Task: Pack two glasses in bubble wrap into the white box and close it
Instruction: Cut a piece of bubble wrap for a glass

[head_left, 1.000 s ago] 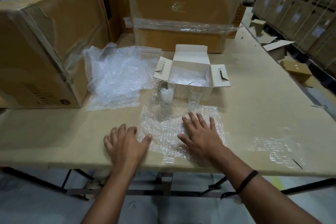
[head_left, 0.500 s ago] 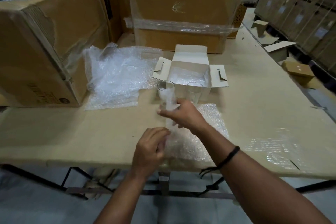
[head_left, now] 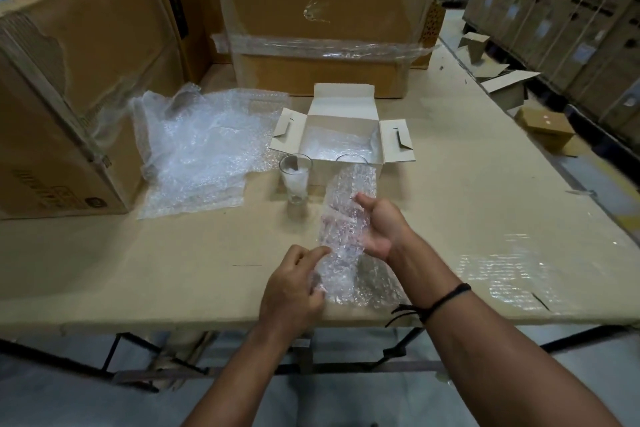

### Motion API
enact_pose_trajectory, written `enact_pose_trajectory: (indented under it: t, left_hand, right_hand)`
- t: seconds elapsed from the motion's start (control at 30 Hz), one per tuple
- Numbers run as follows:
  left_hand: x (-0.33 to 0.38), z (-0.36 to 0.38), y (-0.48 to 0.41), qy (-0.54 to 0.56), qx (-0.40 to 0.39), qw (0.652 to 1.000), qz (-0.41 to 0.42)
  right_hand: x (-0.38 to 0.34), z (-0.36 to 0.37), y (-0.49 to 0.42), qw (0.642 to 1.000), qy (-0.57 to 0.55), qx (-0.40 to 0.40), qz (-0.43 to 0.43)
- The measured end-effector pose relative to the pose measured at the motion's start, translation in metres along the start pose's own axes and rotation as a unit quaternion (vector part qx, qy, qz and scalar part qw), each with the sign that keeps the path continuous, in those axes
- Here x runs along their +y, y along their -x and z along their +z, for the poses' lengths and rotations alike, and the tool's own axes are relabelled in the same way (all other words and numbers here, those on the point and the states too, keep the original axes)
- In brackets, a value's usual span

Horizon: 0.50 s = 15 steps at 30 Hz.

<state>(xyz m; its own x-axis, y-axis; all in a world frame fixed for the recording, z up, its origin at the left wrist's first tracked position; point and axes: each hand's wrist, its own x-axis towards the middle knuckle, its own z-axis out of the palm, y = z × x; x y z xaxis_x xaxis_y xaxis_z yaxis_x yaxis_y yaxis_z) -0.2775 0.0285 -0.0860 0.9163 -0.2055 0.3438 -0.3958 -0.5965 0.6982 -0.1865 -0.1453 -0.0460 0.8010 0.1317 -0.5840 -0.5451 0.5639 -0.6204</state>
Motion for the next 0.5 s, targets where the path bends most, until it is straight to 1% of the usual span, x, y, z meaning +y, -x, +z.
enact_pose_trajectory:
  t: [0.03, 0.1, 0.17, 0.23, 0.27, 0.3, 0.37, 0.43, 0.5]
  left_hand:
    - [-0.001, 0.001, 0.0, -0.023, -0.026, 0.999, 0.013]
    - [-0.003, 0.003, -0.002, -0.047, -0.052, 0.997, 0.034]
    - [-0.004, 0.002, -0.003, -0.051, -0.049, 0.996, 0.055]
    - [-0.006, 0.0, -0.001, -0.079, -0.047, 0.994, 0.064]
    - [-0.007, -0.002, -0.001, -0.101, -0.064, 0.991, 0.059]
    - [-0.007, -0.003, -0.001, -0.123, -0.094, 0.986, 0.055]
    - [-0.006, -0.003, -0.004, -0.163, -0.164, 0.971, 0.054]
    - [-0.005, -0.001, -0.006, -0.193, -0.206, 0.958, 0.049]
    - [-0.001, 0.001, -0.008, -0.189, -0.199, 0.961, 0.038]
  right_hand:
    - [0.001, 0.0, 0.002, 1.0, -0.021, 0.005, 0.011]
    - [0.002, -0.002, 0.004, 0.999, -0.019, 0.03, 0.0]
    - [0.0, -0.006, 0.004, 0.996, 0.038, 0.076, -0.04]
    - [-0.006, -0.011, 0.008, 0.978, 0.144, 0.114, -0.099]
    - [-0.01, -0.015, 0.012, 0.957, 0.219, 0.134, -0.137]
    - [-0.014, -0.02, 0.016, 0.923, 0.305, 0.156, -0.174]
    - [-0.022, -0.033, 0.018, 0.84, 0.45, 0.202, -0.227]
    - [-0.029, -0.042, 0.018, 0.763, 0.543, 0.245, -0.252]
    - [-0.033, -0.05, 0.018, 0.696, 0.619, 0.266, -0.247]
